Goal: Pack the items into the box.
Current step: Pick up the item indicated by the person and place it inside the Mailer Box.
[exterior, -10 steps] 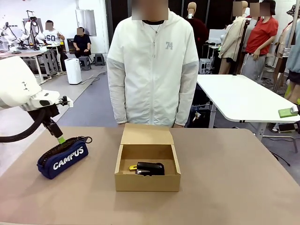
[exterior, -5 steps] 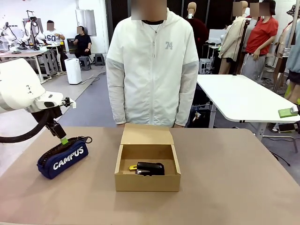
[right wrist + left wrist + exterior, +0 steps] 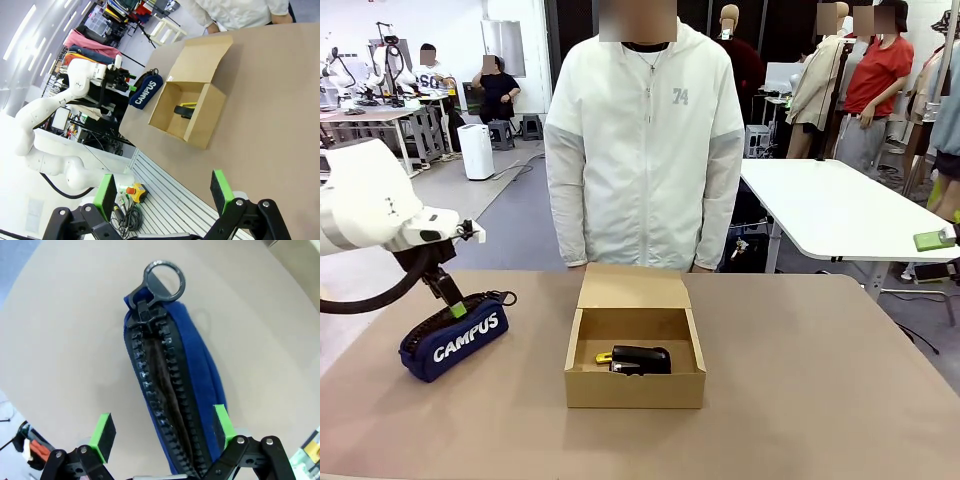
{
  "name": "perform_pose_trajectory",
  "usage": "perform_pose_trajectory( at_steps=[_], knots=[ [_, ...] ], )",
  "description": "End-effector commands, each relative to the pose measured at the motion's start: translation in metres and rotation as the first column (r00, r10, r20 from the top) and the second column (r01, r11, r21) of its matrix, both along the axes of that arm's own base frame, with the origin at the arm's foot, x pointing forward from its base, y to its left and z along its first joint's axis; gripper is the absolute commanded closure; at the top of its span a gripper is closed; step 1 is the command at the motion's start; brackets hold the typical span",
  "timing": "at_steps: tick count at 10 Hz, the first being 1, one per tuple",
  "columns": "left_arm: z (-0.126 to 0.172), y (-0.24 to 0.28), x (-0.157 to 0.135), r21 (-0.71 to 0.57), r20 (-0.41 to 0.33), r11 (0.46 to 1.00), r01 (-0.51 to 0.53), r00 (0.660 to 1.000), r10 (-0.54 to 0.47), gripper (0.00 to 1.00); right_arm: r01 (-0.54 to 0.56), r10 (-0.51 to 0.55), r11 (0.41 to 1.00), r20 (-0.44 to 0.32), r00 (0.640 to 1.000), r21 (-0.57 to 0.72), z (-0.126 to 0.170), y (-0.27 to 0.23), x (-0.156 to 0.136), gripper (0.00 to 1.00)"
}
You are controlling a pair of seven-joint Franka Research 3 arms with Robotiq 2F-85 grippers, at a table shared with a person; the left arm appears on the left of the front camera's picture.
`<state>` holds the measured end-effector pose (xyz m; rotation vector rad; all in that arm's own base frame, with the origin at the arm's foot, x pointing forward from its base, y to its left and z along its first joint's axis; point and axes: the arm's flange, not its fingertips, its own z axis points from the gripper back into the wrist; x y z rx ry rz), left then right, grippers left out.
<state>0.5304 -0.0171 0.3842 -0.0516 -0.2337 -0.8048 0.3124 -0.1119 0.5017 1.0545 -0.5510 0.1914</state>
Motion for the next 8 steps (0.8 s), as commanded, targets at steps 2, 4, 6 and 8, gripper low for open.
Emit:
perform_pose_trajectory(
  at_steps=[2, 4, 6, 8],
  knots=[
    [-0.027, -0.006, -0.003, 0.065, -0.012, 0.998, 0.019, 1.000, -0.018, 0.00, -0.014, 0.014, 1.000, 0.007, 1.000, -0.015, 0.001, -0.002, -0.001, 0.00],
    [-0.043, -0.009, -0.004, 0.058, -0.057, 0.998, 0.034, 0.998, -0.031, 0.00, -0.014, 0.014, 1.000, 0.007, 1.000, -0.015, 0.001, -0.002, -0.001, 0.00],
    [-0.059, -0.009, 0.000, 0.080, -0.085, 0.997, 0.009, 0.996, -0.003, 0.00, -0.014, 0.014, 1.000, 0.007, 1.000, -0.015, 0.001, -0.002, -0.001, 0.00],
    [-0.058, -0.008, 0.002, 0.038, -0.097, 0.999, 0.011, 0.995, -0.007, 0.00, -0.014, 0.014, 1.000, 0.007, 1.000, -0.015, 0.001, -0.002, -0.001, 0.00]
  ],
)
